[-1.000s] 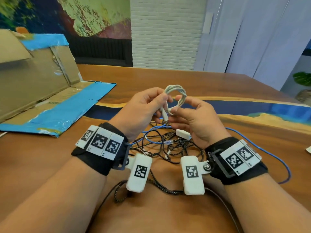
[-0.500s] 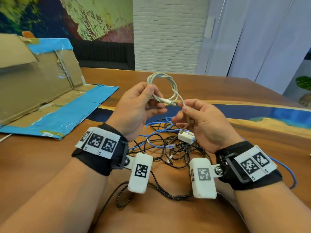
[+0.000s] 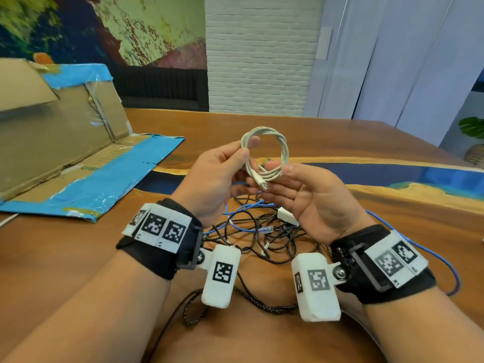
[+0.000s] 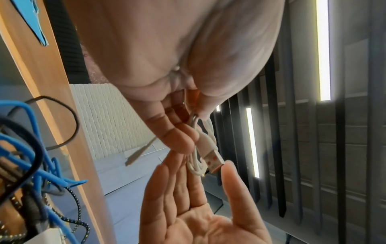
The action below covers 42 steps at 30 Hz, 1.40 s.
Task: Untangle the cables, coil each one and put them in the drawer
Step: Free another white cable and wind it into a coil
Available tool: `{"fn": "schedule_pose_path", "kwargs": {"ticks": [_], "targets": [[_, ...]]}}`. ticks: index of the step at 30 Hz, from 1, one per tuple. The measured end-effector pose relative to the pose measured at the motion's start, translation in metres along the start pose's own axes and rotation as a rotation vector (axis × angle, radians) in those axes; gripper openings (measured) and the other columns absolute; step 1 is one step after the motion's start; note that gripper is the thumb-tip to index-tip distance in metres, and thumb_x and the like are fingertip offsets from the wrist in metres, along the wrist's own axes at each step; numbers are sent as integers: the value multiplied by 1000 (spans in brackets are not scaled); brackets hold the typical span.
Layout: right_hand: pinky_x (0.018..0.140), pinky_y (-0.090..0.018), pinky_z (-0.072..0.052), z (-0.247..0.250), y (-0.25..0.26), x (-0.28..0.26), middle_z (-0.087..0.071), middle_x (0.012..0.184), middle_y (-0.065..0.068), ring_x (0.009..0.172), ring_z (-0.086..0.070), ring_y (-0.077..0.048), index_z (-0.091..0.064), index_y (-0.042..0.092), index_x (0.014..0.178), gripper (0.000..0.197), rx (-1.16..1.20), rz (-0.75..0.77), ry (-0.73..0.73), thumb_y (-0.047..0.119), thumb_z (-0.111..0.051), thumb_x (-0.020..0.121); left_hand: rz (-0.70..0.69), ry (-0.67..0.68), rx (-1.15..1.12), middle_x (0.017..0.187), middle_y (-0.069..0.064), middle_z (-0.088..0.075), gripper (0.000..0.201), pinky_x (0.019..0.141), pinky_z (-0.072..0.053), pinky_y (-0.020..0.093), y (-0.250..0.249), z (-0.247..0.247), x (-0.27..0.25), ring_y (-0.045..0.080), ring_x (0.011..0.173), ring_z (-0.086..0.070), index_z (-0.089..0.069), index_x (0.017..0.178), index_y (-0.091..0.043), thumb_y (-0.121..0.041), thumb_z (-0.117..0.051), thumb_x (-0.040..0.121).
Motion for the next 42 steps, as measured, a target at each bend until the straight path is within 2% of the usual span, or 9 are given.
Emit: {"fn": "schedule_pose_path", "kwargs": {"ticks": [4,6,9,13,19,25,32,38,42], "targets": [[73,-30,-62,1,-8,3,-74,103,-20,86,-69,-26,-67,-6,119,31,-13,-25,-71,6,-64,90,-1,-7,69,79,6,-63,27,55,-54,24,1,-3,-2,15,62,-54,-65,125,-16,-10,-47,106],[73,-30,-61,2,-11,3,-75,96,-17,79,-70,-21,-67,-7,118,26,-6,-40,-78,-4,-57,94,-4,-30,94,82,8,-63,25,55,-55,24,3,-2,-1,14,61,-56,-69,118,-17,-7,-52,104],[75,-31,-60,2,-11,3,-74,93,-15,78,-70,-20,-69,-6,108,21,-17,-53,-44,-9,-53,94,-4,-104,90,89,14,-67,25,55,-56,25,4,2,1,16,61,-58,-64,122,-11,-3,-61,98],[70,-29,-60,3,-11,5,-73,92,-14,76,-70,-20,-69,-6,104,20,-3,-54,-29,-10,-52,94,-20,-170,65,81,11,-70,24,50,-54,26,4,2,2,19,58,-58,-49,111,-9,-1,-65,95],[52,-27,-54,-1,-8,0,-74,86,-9,74,-70,-17,-70,1,94,22,-133,-12,-4,-11,-51,96,-69,-172,161,90,17,-65,17,50,-54,29,2,2,-1,17,55,-60,-54,89,-12,0,-64,95],[61,-34,-54,2,-9,2,-72,85,-17,72,-64,-34,-72,2,86,28,-359,68,-44,-15,-52,94,73,-156,163,71,11,-60,15,51,-54,24,5,8,1,16,53,-60,-58,86,-7,4,-66,92],[75,-45,-59,3,-12,4,-73,85,-14,67,-68,-26,-72,6,82,32,-473,86,-79,-15,-51,94,65,-160,247,71,10,-62,13,58,-57,26,6,8,-1,17,60,-63,-67,86,-3,9,-64,91],[67,-29,-59,1,-6,2,-70,87,-14,68,-70,-19,-70,3,87,26,-432,137,-93,-14,-51,95,81,-154,287,89,24,-72,11,71,-64,36,8,5,-3,26,74,-68,-76,96,-4,1,-69,90],[69,-32,-60,5,-8,5,-63,83,-6,79,-65,-25,-71,1,102,23,-369,115,-92,-15,-57,92,31,-159,301,84,9,-71,13,58,-55,21,4,2,-4,14,64,-68,-77,98,-5,3,-71,89]]}}
Point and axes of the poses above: each hand's wrist, its own x-axis towards the middle knuckle, its own z-axis out of the back of the hand, y = z × x, the point moved 4 cm from there along x, towards the middle knuckle
